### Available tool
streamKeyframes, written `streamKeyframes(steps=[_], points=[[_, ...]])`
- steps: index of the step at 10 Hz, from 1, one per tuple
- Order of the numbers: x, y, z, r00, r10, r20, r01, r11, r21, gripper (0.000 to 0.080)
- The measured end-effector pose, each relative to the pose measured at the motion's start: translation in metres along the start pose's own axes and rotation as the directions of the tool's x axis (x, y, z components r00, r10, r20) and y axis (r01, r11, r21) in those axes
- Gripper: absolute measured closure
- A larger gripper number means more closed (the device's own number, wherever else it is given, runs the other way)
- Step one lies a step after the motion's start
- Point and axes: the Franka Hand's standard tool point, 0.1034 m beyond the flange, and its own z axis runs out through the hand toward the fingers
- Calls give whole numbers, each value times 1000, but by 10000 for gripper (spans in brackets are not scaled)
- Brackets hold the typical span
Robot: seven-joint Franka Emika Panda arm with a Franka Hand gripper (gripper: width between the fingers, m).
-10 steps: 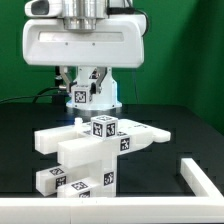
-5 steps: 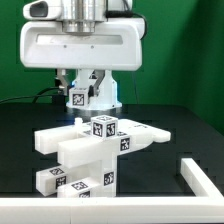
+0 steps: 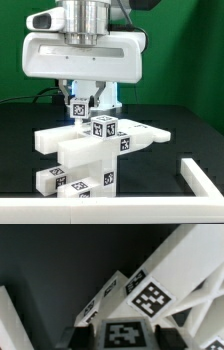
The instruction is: Assemble chair
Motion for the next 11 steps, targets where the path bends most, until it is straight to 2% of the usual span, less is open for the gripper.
streamKeyframes(steps=[6, 11], points=[[6, 3, 1, 1000, -3, -29, 3, 1000, -9, 515], [4, 2, 8, 1000, -9, -21, 9, 1000, -18, 515]])
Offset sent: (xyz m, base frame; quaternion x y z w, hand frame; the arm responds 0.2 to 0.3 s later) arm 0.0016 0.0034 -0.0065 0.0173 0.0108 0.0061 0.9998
